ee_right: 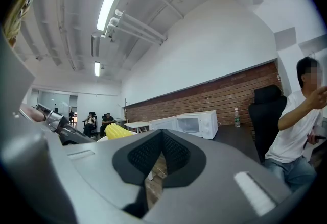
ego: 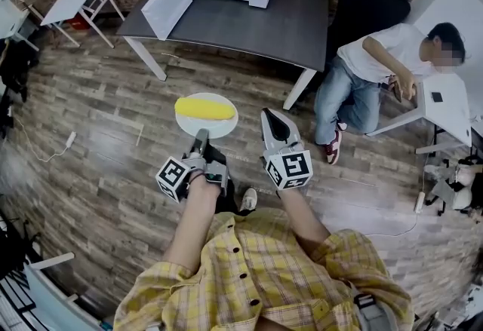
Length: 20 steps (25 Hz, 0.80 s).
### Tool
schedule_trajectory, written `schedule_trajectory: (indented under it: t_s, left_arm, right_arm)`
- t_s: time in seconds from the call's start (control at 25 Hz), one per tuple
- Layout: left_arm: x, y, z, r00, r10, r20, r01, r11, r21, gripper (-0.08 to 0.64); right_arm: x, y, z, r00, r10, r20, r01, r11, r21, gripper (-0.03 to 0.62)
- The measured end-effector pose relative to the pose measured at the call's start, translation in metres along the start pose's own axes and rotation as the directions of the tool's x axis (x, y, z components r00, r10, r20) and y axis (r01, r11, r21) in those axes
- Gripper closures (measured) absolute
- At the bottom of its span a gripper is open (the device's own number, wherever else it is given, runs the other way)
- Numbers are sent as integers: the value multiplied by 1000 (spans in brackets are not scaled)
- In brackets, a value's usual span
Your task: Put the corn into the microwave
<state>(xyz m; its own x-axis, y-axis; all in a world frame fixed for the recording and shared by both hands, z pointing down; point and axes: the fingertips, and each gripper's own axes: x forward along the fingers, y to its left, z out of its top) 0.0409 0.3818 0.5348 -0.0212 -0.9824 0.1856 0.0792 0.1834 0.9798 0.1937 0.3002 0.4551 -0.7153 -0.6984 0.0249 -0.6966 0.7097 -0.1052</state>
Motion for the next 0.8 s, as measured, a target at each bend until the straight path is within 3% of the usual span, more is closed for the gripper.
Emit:
schedule_trajectory:
  t_s: [0.4,0.8]
  left_arm:
    - [55,-8,7,1000,-26,1,26,999,-20,548]
    - [132,-25,45,999,-38,-14,38,999,-20,548]
  right_arm:
    - [42,-22,-10,1000,3,-19,-4,1000,-11,589]
    - [120,-47,-8,999,-25,-20,25,1000,-14,591]
